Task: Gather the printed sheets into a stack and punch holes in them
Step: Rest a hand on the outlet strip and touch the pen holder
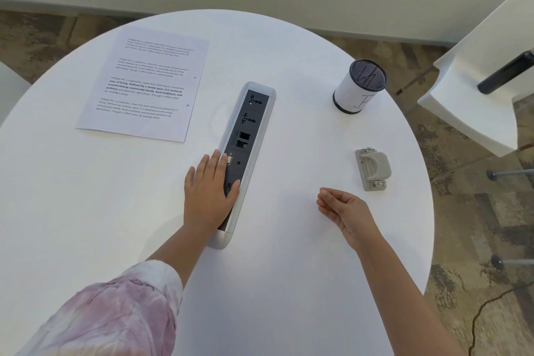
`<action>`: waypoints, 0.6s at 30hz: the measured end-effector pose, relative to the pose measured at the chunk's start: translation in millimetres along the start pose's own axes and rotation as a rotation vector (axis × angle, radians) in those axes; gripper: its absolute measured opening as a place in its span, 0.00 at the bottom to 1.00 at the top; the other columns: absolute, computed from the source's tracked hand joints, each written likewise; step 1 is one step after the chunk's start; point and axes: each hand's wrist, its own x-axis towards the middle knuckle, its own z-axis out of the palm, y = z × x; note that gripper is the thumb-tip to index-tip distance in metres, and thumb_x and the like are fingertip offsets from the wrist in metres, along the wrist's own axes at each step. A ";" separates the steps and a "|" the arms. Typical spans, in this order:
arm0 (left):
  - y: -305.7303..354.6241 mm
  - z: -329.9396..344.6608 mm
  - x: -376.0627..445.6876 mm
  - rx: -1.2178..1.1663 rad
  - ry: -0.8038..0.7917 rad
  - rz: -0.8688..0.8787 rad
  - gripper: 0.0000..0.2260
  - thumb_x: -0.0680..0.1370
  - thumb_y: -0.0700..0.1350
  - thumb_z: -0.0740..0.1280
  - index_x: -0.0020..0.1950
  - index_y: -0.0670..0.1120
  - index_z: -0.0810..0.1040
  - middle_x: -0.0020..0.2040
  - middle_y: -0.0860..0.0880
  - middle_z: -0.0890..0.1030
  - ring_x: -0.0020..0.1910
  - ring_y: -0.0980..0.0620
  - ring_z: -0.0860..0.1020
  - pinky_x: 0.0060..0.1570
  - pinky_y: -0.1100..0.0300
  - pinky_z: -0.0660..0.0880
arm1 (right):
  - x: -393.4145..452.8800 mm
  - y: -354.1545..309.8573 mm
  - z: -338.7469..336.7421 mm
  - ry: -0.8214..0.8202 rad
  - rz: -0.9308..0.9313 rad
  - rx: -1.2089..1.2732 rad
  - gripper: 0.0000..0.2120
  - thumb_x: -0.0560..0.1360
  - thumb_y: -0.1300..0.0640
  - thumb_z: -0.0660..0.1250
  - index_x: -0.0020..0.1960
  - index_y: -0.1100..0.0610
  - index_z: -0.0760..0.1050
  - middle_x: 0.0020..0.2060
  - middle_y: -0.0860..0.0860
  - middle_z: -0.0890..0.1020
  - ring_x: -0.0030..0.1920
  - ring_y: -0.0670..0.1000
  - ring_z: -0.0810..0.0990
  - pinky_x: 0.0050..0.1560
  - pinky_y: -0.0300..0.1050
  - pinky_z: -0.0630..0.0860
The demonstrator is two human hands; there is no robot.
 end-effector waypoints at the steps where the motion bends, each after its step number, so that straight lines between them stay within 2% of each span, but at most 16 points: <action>1: -0.3 -0.2 -0.1 0.001 0.001 0.001 0.28 0.75 0.58 0.50 0.73 0.47 0.63 0.73 0.48 0.65 0.73 0.46 0.62 0.69 0.46 0.57 | 0.0 -0.3 0.0 0.007 0.000 -0.002 0.03 0.72 0.64 0.68 0.45 0.61 0.79 0.37 0.53 0.82 0.33 0.43 0.83 0.36 0.34 0.80; 3: -0.7 -0.4 0.0 0.002 0.001 0.002 0.28 0.76 0.58 0.50 0.73 0.47 0.63 0.73 0.48 0.66 0.72 0.46 0.63 0.69 0.46 0.58 | -0.5 -1.3 -0.1 0.008 0.000 0.015 0.04 0.73 0.61 0.67 0.45 0.61 0.79 0.36 0.53 0.81 0.33 0.43 0.83 0.36 0.34 0.79; 9: -0.4 -0.8 0.2 0.001 0.002 0.000 0.28 0.75 0.58 0.50 0.73 0.47 0.63 0.73 0.48 0.66 0.72 0.46 0.63 0.69 0.45 0.58 | -1.2 -6.4 -0.7 -0.055 0.059 0.172 0.15 0.78 0.52 0.59 0.47 0.63 0.77 0.36 0.52 0.85 0.40 0.46 0.85 0.38 0.36 0.81; 14: -0.5 -0.7 0.6 -0.001 0.004 0.001 0.28 0.75 0.58 0.51 0.72 0.46 0.64 0.73 0.47 0.67 0.72 0.46 0.64 0.68 0.45 0.59 | 1.0 -13.6 1.4 -0.063 0.089 0.298 0.19 0.79 0.50 0.55 0.50 0.65 0.76 0.39 0.54 0.86 0.43 0.49 0.86 0.40 0.38 0.82; 18: 0.2 0.4 0.4 -0.013 0.011 -0.003 0.28 0.75 0.58 0.51 0.72 0.47 0.64 0.72 0.48 0.67 0.72 0.46 0.64 0.68 0.45 0.58 | 7.8 -37.7 9.0 -0.076 -0.007 0.340 0.17 0.80 0.51 0.55 0.50 0.63 0.76 0.38 0.52 0.86 0.43 0.47 0.85 0.41 0.37 0.81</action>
